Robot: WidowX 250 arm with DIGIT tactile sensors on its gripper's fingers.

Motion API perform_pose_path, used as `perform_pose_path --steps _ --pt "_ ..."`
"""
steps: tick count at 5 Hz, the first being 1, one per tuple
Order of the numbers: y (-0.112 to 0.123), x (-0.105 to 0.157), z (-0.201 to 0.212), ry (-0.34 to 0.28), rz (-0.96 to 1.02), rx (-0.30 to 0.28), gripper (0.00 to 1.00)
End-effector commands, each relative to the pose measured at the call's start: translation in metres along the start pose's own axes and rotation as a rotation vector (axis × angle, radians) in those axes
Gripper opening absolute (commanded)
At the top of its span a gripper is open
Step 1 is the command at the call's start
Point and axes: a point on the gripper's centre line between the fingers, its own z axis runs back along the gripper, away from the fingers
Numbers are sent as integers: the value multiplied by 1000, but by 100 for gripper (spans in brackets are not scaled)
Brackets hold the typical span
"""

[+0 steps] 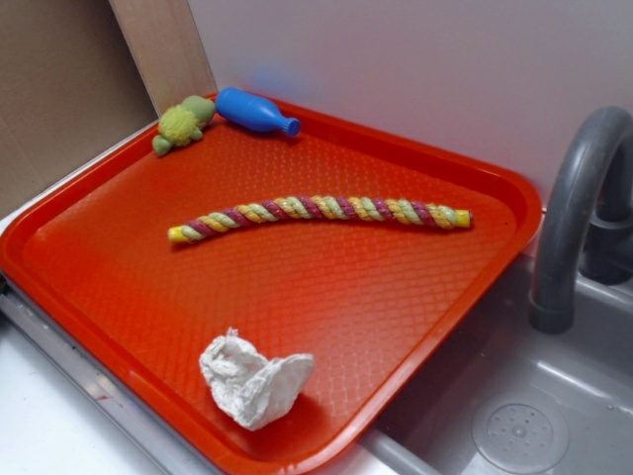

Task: Grab the multicolored rope.

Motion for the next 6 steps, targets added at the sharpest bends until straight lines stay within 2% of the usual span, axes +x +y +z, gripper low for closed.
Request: perform_pose_path --steps 1,2,3,4,5,6 --pt "0 0 0 0 0 0 100" --pt "-24 31 -9 -18 -134 -2 100" --pt "-48 49 -18 -51 -245 28 100" --pt "-86 77 -34 -82 -411 25 100" --pt "-131 109 -58 -79 -543 7 100" --pt "-164 127 -90 -18 -606 -1 100"
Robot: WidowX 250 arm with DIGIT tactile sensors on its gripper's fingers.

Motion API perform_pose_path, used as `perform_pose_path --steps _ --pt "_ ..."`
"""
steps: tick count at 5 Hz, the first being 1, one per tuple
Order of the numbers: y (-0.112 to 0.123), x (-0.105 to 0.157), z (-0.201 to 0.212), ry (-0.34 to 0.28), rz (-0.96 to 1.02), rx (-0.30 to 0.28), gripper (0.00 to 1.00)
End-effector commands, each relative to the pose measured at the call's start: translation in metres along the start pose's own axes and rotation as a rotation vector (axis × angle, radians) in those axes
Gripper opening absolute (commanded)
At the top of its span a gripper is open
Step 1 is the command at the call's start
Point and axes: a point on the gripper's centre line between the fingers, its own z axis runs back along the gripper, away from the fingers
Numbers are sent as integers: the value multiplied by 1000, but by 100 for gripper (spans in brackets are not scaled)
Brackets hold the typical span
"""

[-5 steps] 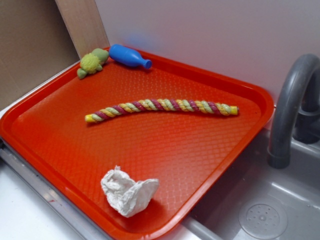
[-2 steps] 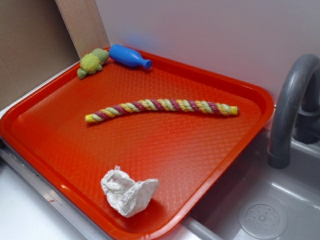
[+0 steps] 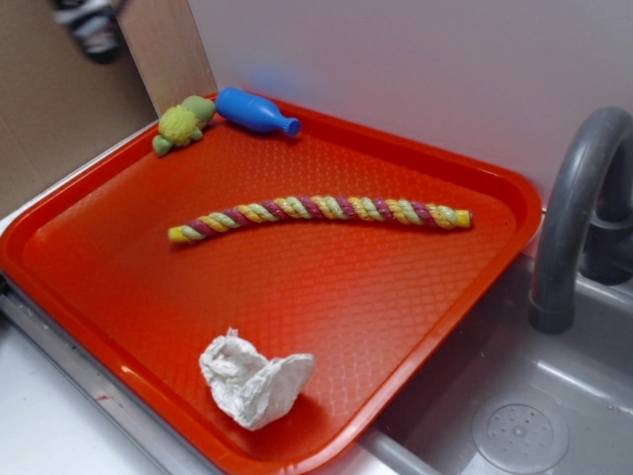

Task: Grab the multicolored rope.

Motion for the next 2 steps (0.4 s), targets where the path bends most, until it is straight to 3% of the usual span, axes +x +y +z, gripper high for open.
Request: perform_pose_path --steps 1,2 --pt "-44 41 -41 23 -133 -75 100" --pt "-56 35 -70 73 -174 -101 100"
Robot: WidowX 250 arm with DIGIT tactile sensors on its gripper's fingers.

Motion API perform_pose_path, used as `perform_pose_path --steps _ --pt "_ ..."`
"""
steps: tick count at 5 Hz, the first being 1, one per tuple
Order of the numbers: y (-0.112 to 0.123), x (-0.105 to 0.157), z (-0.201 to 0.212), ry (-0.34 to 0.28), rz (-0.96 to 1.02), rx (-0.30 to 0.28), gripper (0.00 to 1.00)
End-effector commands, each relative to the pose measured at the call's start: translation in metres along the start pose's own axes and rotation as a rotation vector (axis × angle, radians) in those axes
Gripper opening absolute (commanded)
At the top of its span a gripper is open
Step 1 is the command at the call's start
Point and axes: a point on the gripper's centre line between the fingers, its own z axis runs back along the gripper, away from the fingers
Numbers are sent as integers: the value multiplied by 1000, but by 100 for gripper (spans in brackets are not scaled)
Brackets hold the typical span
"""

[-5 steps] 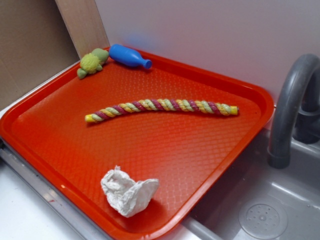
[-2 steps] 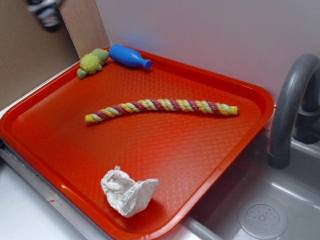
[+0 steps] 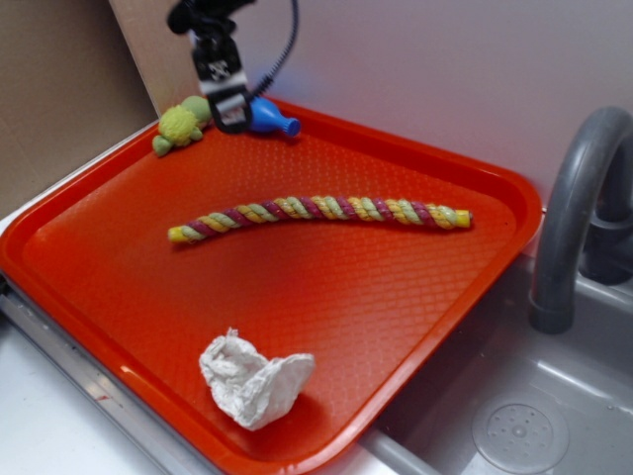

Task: Grab the multicolored rope.

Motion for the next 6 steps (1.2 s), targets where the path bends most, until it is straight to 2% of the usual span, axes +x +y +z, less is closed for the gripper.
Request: perform_pose_path --steps 1,2,3,4,5,6 --pt "-29 -2 -49 64 -81 -38 100" --pt "-22 -6 -65 102 -51 -40 100" --pt "-4 -11 -71 119 -5 -52 100" --pt "-3 -10 -86 169 -9 -49 100" --pt "-2 -11 -98 187 9 -64 100" --pt "-18 -4 -109 231 -85 -55 100"
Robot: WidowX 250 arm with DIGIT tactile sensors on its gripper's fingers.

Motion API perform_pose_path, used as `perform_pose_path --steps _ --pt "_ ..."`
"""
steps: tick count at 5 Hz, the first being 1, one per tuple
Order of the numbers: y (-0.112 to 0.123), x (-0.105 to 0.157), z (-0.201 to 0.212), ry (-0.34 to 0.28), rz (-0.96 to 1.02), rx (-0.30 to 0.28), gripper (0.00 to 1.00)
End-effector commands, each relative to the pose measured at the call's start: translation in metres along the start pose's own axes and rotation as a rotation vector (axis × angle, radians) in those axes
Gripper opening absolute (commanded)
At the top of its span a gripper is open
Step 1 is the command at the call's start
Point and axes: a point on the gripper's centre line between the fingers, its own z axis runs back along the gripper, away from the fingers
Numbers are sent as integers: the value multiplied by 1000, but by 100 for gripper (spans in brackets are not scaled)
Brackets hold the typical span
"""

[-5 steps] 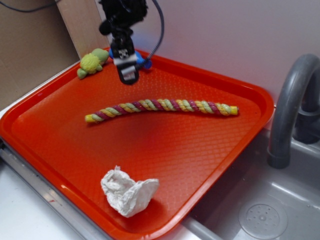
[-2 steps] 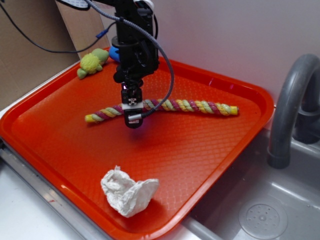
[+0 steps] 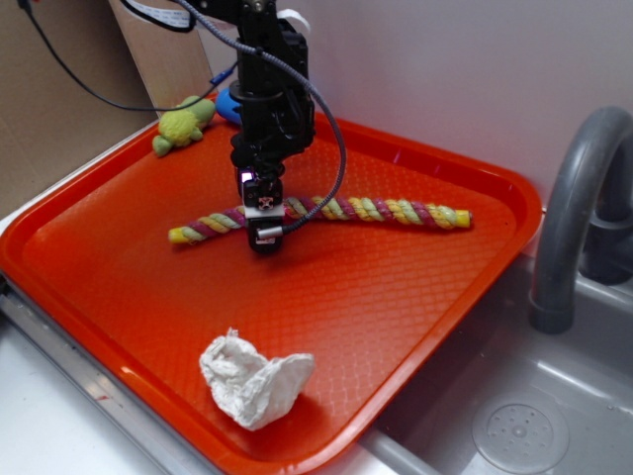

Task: Grab the multicolored rope.

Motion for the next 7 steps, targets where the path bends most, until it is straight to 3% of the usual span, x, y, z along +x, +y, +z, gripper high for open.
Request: perform_pose_path --steps 1,3,4,5,6,7 --pt "-42 10 -8 65 -155 65 0" --pt "-62 0 37 -70 -163 154 0" --pt "-57 -19 81 -142 -57 155 0" --pt "-40 -36 114 -214 72 129 0" --pt "-25 -59 145 -231 212 102 0" --pt "-16 -96 167 -307 363 35 0"
